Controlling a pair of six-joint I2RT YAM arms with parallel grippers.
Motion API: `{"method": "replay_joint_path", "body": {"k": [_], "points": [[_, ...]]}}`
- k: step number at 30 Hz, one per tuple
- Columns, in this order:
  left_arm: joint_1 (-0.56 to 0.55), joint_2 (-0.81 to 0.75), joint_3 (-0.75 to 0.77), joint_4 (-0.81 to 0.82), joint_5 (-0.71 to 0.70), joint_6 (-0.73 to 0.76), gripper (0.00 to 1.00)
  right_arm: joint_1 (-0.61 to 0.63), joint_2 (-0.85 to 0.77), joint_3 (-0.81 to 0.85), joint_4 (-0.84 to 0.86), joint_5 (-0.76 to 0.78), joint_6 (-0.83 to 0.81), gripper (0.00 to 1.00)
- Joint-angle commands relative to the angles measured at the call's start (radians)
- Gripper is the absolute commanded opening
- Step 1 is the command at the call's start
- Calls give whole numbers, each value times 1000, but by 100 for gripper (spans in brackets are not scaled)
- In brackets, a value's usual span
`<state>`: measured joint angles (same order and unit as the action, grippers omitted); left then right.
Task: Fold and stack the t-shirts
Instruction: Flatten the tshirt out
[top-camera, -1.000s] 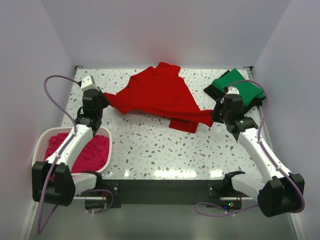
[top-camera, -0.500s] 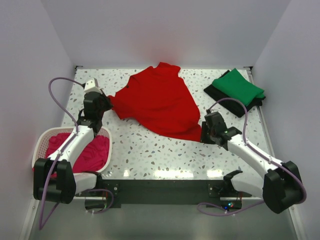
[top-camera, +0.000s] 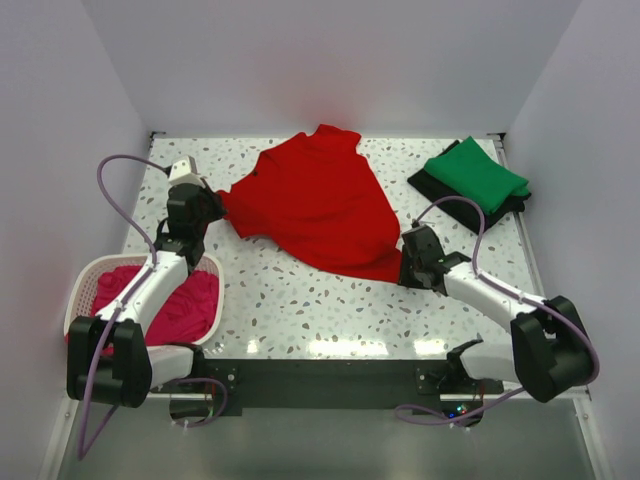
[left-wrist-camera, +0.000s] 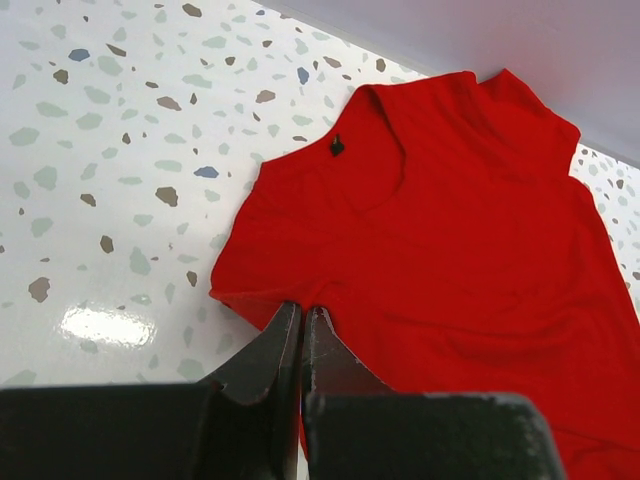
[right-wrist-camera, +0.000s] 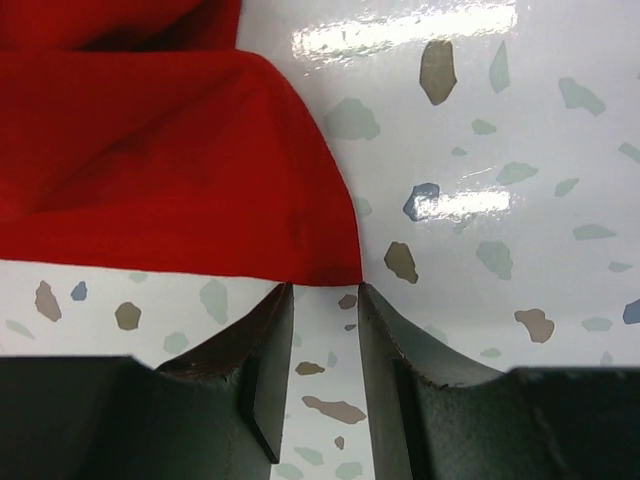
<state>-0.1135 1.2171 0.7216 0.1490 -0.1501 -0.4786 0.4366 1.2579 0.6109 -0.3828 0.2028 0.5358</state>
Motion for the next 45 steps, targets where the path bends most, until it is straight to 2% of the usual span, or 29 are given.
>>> {"method": "replay_joint_path", "body": {"k": [1,13,16,21,24,32,37,45], "points": [[3,-18,-1,64,9,12,0,1,23,-3,59,67,21,36],[5,-16,-2,64,3,17,0,1,124,39,53,35,-7,35],[5,-16,-1,63,-2,17,0,2,136,47,45,33,-8,28],[5,-18,-1,64,-2,17,0,2,126,52,33,33,-5,0],[5,-19,9,72,-2,20,0,1,95,84,2,35,-11,0],[3,-56,157,-17,-9,43,0,1,-75,372,-137,112,-94,0],[3,-183,286,-100,-46,81,0,1,-233,542,-172,119,-131,0],[3,-390,513,-267,-106,135,0,1,-414,794,-226,17,-180,0]]}}
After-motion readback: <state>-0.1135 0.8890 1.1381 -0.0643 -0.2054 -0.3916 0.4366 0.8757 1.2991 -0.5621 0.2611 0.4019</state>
